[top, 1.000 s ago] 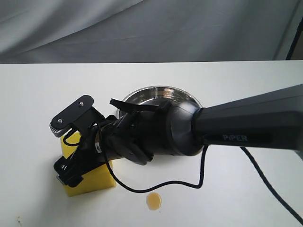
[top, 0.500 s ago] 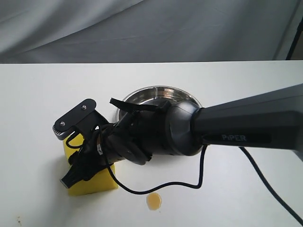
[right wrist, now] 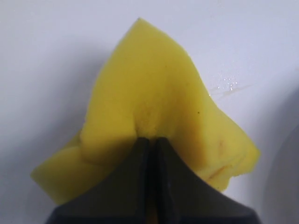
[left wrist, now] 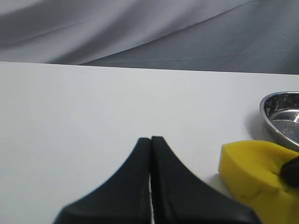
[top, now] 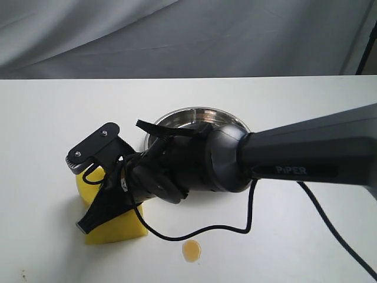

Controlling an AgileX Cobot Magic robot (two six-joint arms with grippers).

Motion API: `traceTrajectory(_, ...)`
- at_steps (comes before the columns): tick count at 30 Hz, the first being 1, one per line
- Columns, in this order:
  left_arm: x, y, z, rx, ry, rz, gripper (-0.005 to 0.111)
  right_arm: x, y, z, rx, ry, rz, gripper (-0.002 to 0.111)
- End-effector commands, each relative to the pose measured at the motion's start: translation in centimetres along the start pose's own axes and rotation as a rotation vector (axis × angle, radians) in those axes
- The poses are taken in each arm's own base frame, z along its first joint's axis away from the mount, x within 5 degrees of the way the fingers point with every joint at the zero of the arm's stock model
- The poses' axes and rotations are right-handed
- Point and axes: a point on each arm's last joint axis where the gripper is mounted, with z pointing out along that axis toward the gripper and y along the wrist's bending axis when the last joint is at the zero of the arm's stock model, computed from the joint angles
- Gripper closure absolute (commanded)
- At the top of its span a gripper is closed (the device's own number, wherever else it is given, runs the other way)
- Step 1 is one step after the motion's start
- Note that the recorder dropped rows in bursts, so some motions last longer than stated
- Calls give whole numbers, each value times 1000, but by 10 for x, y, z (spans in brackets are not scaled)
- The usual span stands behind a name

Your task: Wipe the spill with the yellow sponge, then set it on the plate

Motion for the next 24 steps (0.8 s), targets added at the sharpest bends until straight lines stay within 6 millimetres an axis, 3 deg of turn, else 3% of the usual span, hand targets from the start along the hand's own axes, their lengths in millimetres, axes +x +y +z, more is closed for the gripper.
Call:
traceTrajectory(1,0,0,0,-1,-8,-2,107,-10,1,-13,-7,-65,-16,108)
traceTrajectory(6,0,0,0,-1,-8,-2,107,-27,2,-34,-11,-157,-33,108)
traceTrajectory(10,0,0,0,-1,-8,-2,107,-28,1,-37,-11,-158,-29,108)
traceTrajectory(12,0,0,0,-1,-8,-2,107,-26,1,-36,-8,-136,-29,98)
traceTrajectory(14,0,0,0,-1,-8,-2,107,-22,1,-36,-2,-92,-37,69)
traceTrajectory(15,0,0,0,-1,-8,-2,107,-20,0,-36,-1,-77,-39,42)
traceTrajectory(17,0,0,0,-1,-8,-2,107,-18,1,-35,-3,-51,-21,12)
traceTrajectory(24,0,0,0,-1,-8,-2,107,-11,4,-31,-35,9,98,16)
